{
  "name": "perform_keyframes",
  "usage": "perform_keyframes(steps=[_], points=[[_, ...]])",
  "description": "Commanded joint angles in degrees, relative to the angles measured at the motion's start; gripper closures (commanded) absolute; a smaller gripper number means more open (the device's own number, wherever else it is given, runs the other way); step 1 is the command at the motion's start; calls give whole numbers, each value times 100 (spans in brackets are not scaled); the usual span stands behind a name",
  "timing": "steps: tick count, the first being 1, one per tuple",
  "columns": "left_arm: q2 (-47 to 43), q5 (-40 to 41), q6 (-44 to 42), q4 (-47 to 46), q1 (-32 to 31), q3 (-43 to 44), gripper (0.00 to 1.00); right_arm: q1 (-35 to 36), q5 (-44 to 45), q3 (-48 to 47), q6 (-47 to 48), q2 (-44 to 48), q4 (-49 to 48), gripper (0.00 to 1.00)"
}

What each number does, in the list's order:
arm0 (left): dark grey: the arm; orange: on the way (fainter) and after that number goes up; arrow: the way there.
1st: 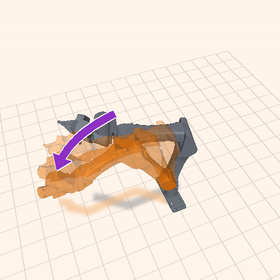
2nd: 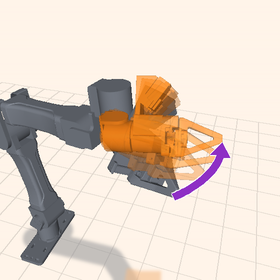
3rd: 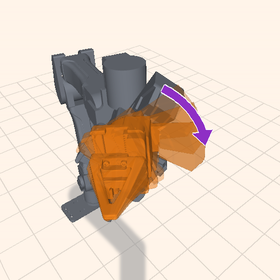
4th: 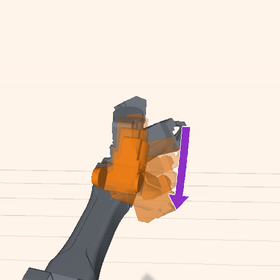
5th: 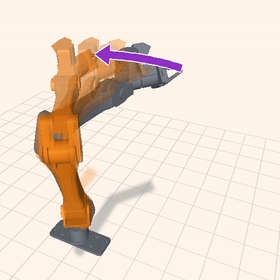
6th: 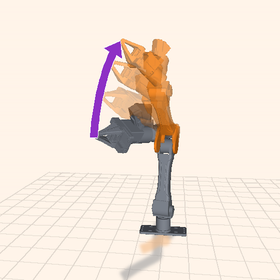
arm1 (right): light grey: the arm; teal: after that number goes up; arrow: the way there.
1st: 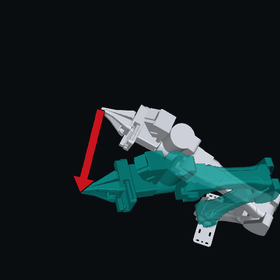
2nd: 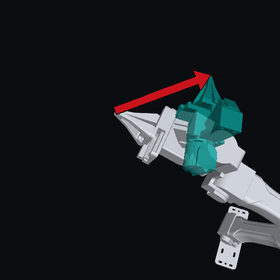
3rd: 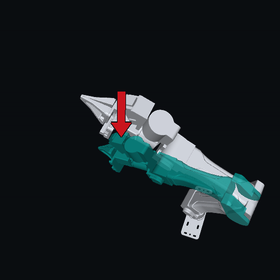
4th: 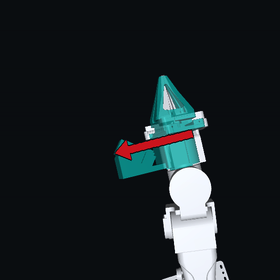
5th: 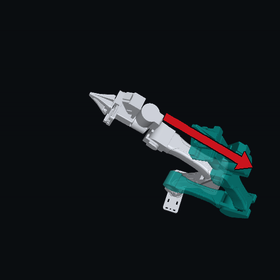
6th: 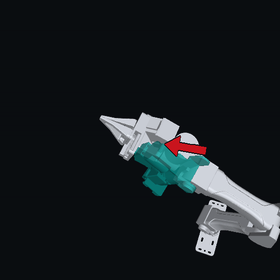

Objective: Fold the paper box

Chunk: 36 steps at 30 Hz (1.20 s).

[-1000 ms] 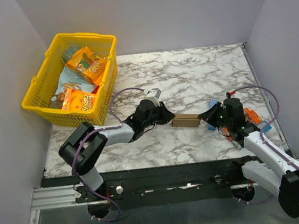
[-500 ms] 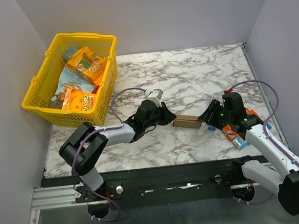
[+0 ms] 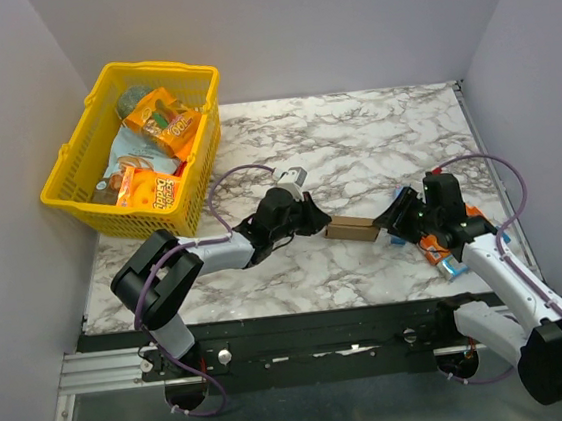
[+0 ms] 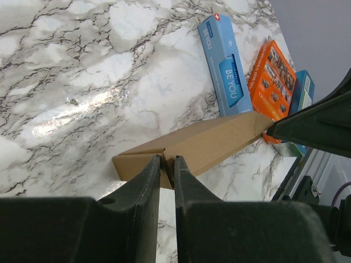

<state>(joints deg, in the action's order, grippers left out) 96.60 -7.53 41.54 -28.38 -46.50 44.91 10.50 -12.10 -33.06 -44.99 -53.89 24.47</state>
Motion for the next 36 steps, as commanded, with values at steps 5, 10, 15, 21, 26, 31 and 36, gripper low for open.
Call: perform_keyframes(steps=[5,10,15,21,26,31,36], points=[[430,50,-348,1669,-79,-342,100,-373,-372,344,-220,-8,-460,49],[430,50,-348,1669,-78,-342,100,-435,-451,432,-282,-34,-654,51],[430,50,-339,1669,-78,-351,100,-514,-530,511,-352,36,-777,51],[421,50,-348,1669,-78,-333,100,-628,-513,634,-361,63,-794,57],[439,32,-357,1669,-78,-324,100,-637,-434,853,-423,-16,-830,65],[457,23,-357,1669,-87,-316,100,-637,-223,1082,-458,-113,-821,82],[439,32,-366,1669,-96,-342,100,-637,-170,1267,-546,-385,-812,96]])
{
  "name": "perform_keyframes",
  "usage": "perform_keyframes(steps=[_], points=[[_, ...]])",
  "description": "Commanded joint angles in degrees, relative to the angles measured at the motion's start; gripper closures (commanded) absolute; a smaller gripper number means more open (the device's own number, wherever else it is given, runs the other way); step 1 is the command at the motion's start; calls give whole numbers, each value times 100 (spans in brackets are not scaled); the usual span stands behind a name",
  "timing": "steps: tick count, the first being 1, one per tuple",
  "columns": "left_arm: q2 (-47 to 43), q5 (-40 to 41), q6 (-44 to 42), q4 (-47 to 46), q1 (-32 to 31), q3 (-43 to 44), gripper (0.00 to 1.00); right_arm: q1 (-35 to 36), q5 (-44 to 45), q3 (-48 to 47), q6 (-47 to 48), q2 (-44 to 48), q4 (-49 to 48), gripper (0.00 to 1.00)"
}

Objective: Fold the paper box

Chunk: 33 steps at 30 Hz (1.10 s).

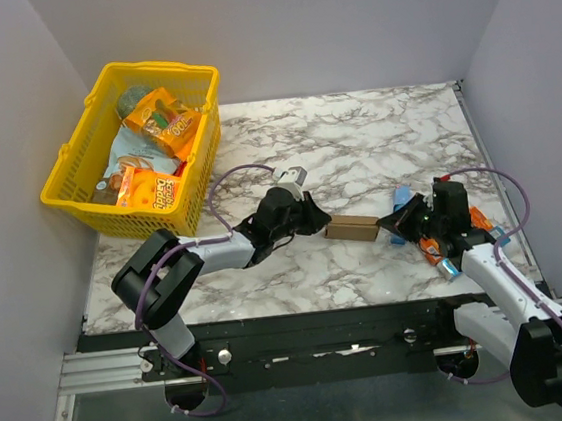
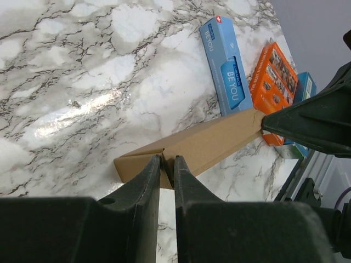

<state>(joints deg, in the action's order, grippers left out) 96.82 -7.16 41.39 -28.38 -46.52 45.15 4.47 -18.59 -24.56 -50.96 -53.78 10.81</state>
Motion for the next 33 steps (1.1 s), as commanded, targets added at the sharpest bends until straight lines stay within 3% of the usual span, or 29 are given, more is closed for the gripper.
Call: perform_keyframes(steps=[1,15,26,28,29,30,31,33], points=[[408,4,-351,1669,-85,-366,100,-43,505,460,51,-431,571,99],[461,-49,-438,1634,-76,-313,100,-34,1173,434,551,-739,1239,99],[119,-312,-605,861,-103,-744,100,-25,471,680,938,42,774,98],[48,-417,-675,738,-120,-805,100,-34,251,672,1000,226,782,91],[4,-418,-693,720,-138,-823,95,-25,190,628,1044,280,826,86],[-39,-418,-719,703,-164,-849,92,-34,93,584,1079,341,931,79],[-144,-427,-746,676,-199,-884,89,-34,49,540,1123,464,1001,64],[-303,-427,-755,615,-199,-981,73,-34,22,365,1272,640,1281,49]])
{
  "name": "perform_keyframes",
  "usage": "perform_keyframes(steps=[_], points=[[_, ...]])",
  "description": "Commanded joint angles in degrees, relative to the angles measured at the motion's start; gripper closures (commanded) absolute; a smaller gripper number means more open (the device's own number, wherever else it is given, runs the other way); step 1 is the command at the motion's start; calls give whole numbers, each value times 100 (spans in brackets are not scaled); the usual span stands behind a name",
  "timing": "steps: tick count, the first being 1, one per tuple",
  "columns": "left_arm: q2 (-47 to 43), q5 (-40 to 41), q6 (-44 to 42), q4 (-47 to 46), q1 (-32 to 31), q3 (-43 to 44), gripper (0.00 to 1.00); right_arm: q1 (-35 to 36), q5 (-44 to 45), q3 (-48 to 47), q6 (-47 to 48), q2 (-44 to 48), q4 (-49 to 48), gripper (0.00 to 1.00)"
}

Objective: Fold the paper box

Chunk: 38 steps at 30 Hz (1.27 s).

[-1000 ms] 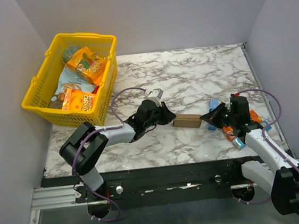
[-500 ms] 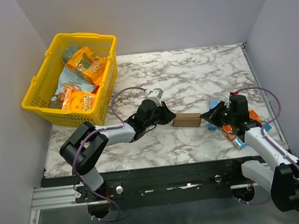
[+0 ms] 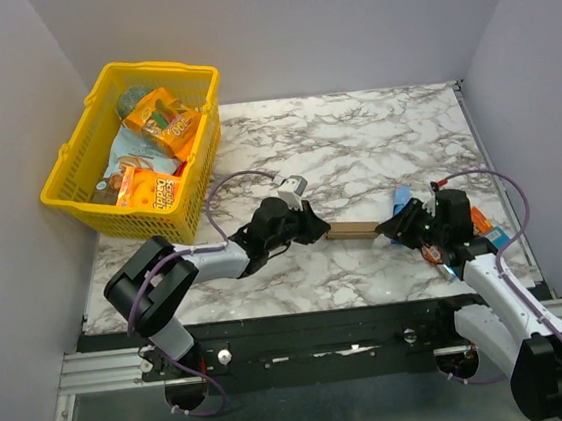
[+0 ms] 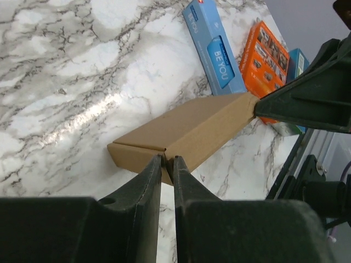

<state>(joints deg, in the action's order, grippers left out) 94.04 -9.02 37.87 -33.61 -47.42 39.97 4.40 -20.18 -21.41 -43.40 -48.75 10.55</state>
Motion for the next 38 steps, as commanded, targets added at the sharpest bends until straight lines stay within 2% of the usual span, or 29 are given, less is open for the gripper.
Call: perform_keyframes(steps=[1,2,5,8,14,18,22,25,27,33,38], points=[[-191,-241,-403,1137,-118,-498,65,-27,216,-3,560,225,1414,38],[-306,-215,-403,1111,-118,-542,50,-19,243,-73,639,435,1502,35],[-684,-250,-438,1058,-118,-692,36,-19,322,-276,745,699,1749,29],[-1010,-294,-482,1049,-118,-788,27,-27,287,-390,876,692,1775,28],[-1669,-48,-587,1198,-5,-876,17,-27,357,-592,1017,262,1451,26],[-1845,172,-719,1662,478,-597,15,-19,619,-864,1263,-116,1029,24],[-2108,830,-860,2480,979,-43,11,-115,1060,-1233,1746,-310,704,16],[-2319,858,-1096,2903,1375,388,7,-553,877,-1445,1966,-398,458,15],[-2407,1226,-1237,3322,1507,721,4,-861,753,-1524,2072,-337,309,15],[-2750,1639,-1651,4001,1525,1162,2,-968,1121,-1595,2345,23,132,15],[-2847,1675,-1827,4362,1525,1329,2,-968,1262,-1533,2371,392,114,15]])
